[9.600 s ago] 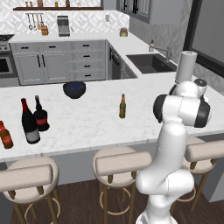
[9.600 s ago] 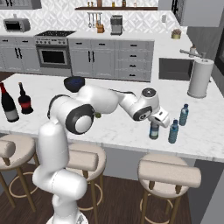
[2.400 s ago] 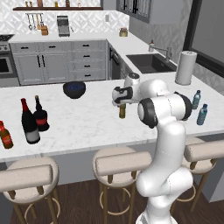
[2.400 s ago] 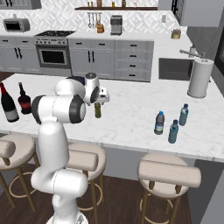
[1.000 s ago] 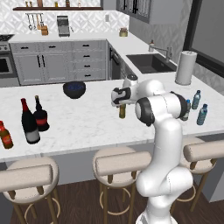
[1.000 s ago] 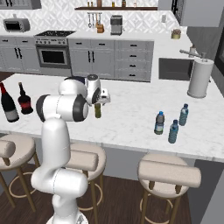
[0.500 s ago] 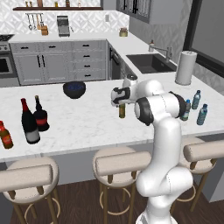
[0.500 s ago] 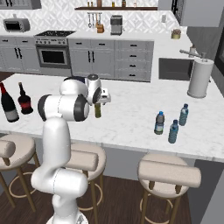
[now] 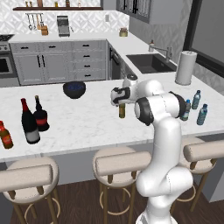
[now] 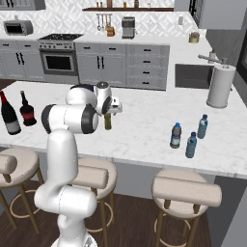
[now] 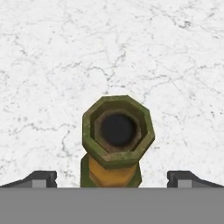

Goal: Move the plastic bottles in the middle to the plastics group, and the glass bottles in the middle to the glass group.

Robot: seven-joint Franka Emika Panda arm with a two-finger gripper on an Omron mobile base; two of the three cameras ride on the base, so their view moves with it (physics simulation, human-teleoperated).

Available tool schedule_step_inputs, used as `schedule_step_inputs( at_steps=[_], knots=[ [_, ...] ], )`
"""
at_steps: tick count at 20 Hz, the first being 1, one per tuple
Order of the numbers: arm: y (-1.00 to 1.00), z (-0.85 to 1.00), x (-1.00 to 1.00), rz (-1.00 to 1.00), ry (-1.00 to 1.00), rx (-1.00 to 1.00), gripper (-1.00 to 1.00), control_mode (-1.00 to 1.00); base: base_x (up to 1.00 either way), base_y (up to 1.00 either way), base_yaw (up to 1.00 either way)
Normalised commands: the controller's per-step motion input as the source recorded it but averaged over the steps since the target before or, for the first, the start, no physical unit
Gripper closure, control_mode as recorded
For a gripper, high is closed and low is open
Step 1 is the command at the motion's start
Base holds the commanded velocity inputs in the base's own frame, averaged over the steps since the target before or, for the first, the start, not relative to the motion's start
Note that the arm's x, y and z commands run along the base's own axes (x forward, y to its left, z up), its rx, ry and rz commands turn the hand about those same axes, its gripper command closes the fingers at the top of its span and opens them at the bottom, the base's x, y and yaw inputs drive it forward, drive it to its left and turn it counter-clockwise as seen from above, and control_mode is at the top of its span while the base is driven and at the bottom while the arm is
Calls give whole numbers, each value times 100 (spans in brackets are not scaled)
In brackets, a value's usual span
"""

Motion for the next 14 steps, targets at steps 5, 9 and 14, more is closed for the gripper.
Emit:
schedule_step_inputs(
  at_steps=[5,9,14],
  knots=[
    [0,-5,0,0,-7,1,-100,-100,0,0,0],
    [0,-16,0,0,-2,0,-100,-100,0,0,0],
    [0,-12,0,0,0,0,-100,-100,0,0,0]
  ],
)
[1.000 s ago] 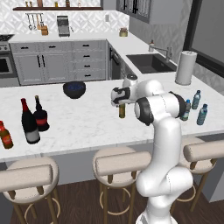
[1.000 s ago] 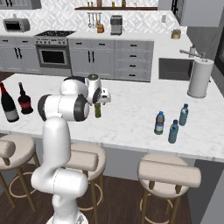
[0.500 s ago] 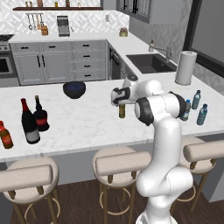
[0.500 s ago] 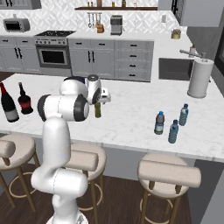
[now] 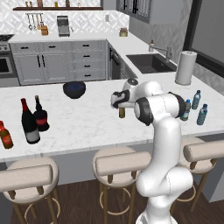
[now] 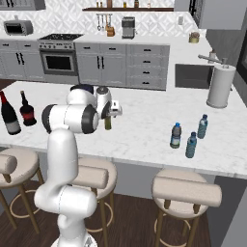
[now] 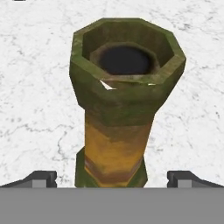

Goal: Move the plastic bottles in the middle to the plastics group, and the glass bottles in the middle to the glass group.

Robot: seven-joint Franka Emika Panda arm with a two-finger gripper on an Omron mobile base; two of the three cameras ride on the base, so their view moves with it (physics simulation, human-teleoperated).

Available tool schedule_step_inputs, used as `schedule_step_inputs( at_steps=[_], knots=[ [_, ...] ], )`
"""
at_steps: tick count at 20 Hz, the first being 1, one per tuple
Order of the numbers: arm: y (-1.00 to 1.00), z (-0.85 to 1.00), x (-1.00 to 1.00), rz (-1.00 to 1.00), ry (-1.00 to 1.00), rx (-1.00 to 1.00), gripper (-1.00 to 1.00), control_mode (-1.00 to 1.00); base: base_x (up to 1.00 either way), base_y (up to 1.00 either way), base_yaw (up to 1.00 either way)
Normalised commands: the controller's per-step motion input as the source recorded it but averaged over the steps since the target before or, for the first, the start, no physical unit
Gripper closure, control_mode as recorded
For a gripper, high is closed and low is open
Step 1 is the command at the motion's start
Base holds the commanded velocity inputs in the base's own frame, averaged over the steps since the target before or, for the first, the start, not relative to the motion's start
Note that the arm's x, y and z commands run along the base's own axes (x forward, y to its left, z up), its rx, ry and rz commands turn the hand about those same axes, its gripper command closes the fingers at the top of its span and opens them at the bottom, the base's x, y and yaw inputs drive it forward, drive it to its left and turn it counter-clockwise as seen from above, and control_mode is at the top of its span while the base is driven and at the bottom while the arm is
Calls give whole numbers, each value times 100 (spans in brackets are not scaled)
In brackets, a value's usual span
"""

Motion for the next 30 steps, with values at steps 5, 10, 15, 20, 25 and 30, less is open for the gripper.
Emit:
schedule_step_inputs(
  at_steps=[5,10,15,20,25,30],
  knots=[
    [0,0,0,0,0,0,100,-100,0,0,0],
    [0,0,0,0,0,0,100,-100,0,0,0],
    [0,0,0,0,0,0,100,-100,0,0,0],
    [0,8,-6,0,-1,1,100,-100,0,0,0],
    [24,40,-51,2,-9,0,100,-100,0,0,0],
    [61,38,-61,11,-5,0,100,-100,0,0,0]
  ],
)
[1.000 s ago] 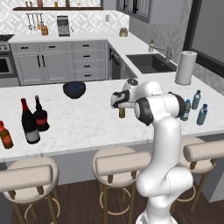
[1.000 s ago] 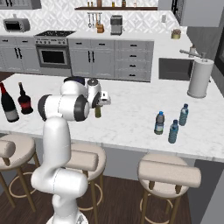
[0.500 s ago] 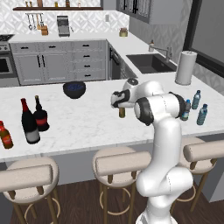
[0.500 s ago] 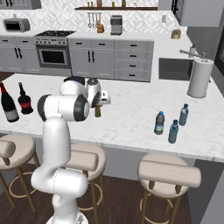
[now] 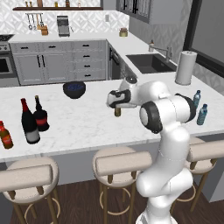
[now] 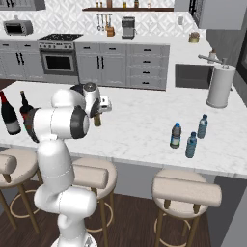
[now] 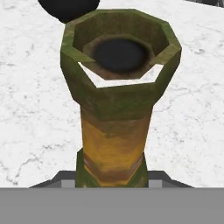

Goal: Move the plastic bottles in the middle to the plastics group, and the glass bottles in the middle to the glass group.

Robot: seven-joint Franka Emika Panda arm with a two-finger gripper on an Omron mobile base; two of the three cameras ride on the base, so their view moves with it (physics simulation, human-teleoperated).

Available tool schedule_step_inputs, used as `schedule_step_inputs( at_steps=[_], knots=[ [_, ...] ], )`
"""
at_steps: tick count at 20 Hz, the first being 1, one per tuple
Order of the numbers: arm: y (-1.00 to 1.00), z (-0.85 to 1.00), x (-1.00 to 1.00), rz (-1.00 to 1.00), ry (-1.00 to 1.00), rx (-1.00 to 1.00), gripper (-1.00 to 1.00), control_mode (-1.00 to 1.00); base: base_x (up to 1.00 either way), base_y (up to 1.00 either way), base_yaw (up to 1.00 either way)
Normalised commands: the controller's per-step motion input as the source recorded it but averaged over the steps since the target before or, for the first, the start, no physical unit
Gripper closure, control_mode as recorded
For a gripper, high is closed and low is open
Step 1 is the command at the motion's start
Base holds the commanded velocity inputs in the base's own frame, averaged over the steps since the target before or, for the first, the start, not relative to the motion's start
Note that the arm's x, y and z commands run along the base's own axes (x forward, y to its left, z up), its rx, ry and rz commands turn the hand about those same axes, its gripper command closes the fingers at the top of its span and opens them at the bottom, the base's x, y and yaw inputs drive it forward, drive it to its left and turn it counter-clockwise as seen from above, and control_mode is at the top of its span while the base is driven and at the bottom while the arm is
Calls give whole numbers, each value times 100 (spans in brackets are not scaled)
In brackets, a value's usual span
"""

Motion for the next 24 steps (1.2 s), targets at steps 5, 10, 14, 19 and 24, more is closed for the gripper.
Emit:
schedule_step_inputs(
  at_steps=[5,10,14,19,24],
  knots=[
    [92,15,-39,18,0,0,100,-100,0,0,0],
    [89,16,-12,18,4,0,100,-100,0,0,0],
    [89,11,-1,19,10,0,100,-100,0,0,0],
    [91,0,-15,20,1,0,100,-100,0,0,0],
    [75,-1,-39,24,0,0,100,-100,0,0,0]
  ],
)
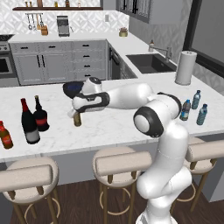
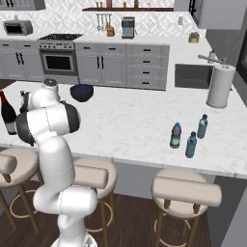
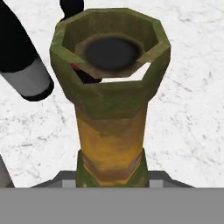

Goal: Move the plastic bottles in the middle to the plastics group, and the glass bottles in the middle to the glass group.

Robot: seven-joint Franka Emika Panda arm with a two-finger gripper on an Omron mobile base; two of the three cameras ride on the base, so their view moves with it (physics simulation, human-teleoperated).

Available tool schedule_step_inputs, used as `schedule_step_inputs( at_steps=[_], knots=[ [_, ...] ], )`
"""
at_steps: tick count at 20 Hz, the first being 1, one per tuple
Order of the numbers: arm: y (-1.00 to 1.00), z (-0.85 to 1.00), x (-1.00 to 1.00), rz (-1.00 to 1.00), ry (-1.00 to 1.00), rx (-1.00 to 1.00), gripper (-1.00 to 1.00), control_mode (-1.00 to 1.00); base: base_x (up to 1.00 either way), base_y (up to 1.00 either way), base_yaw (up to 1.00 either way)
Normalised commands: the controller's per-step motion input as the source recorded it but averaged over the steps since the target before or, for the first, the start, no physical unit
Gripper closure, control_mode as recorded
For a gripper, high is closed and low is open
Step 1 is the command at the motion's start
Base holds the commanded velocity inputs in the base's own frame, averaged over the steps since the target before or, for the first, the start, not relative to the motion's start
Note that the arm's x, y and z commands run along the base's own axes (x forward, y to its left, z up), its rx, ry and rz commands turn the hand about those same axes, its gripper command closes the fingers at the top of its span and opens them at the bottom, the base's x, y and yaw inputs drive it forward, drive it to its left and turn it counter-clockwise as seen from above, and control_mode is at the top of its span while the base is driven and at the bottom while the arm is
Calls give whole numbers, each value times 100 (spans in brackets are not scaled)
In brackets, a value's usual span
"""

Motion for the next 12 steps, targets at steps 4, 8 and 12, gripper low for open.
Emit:
schedule_step_inputs(
  at_steps=[4,8,12],
  knots=[
    [79,0,-21,21,0,0,100,-100,0,0,0],
    [85,0,-1,17,0,0,100,-100,0,0,0],
    [60,0,0,13,0,0,100,-100,0,0,0]
  ],
)
